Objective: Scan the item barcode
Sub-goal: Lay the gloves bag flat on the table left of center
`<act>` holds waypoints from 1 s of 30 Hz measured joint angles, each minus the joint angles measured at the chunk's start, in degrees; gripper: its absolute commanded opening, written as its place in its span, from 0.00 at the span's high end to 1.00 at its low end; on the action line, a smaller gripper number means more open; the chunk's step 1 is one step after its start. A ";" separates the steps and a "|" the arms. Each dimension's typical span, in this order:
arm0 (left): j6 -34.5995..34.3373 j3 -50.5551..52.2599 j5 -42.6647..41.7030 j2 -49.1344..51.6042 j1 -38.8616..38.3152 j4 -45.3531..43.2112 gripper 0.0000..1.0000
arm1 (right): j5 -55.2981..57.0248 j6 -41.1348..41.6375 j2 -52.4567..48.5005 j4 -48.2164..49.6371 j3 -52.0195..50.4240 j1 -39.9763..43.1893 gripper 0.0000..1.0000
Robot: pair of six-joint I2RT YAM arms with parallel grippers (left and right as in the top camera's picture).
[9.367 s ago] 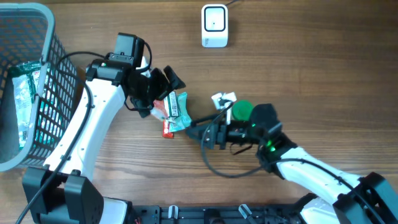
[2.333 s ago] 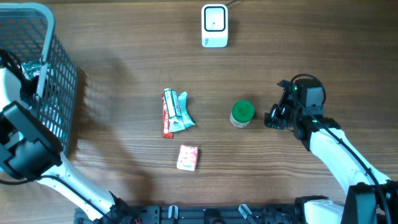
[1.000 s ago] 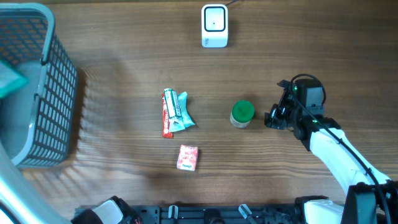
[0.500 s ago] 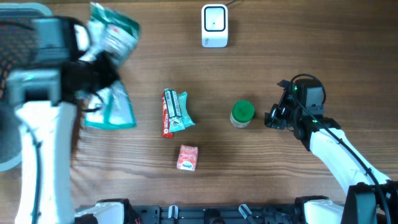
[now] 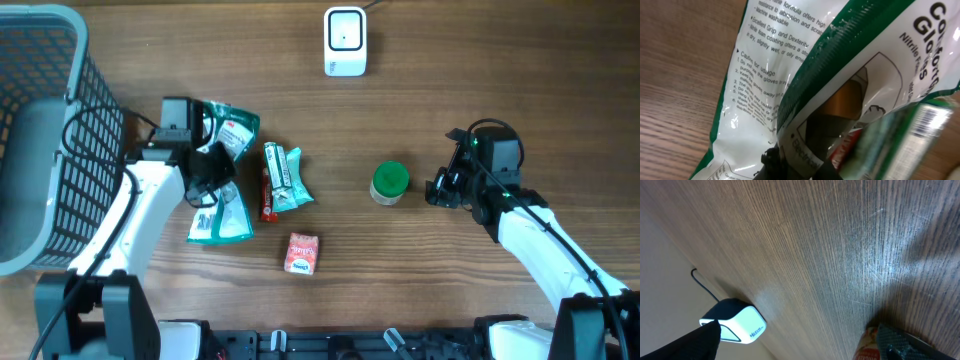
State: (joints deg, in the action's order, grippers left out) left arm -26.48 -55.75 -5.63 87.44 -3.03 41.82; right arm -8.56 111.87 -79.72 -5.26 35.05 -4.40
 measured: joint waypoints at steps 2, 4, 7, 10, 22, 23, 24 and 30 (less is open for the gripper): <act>-0.35 1.51 0.00 0.59 0.00 -1.53 0.87 | 0.00 0.00 -0.02 0.00 0.00 0.00 0.00; -0.44 2.14 -0.02 0.81 0.00 -2.84 0.68 | 0.00 0.00 0.00 0.00 0.00 0.00 0.00; -0.52 2.64 -0.02 0.81 0.00 -4.83 0.31 | 0.00 0.00 0.00 0.02 0.00 0.00 0.00; -0.87 2.91 0.02 0.81 0.00 -5.22 0.00 | 0.00 0.00 0.00 0.00 0.00 0.00 0.00; -1.03 2.95 -1.79 0.81 0.00 -5.90 0.00 | 0.00 0.00 0.00 0.00 0.00 0.00 0.00; -1.03 2.95 -2.21 0.81 0.00 -6.05 0.00 | 0.00 0.00 0.00 0.00 0.00 0.00 0.00; -1.03 2.95 -2.49 0.81 0.00 -6.08 0.00 | 0.00 0.00 0.00 0.00 0.00 0.00 0.00; -1.03 2.36 -3.50 -0.48 0.00 -5.90 0.00 | 0.00 0.00 0.00 0.00 0.00 0.00 0.00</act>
State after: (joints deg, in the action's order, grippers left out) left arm -27.51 -53.39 -9.13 86.96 -3.03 35.92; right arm -8.56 111.87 -79.72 -5.26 35.05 -4.40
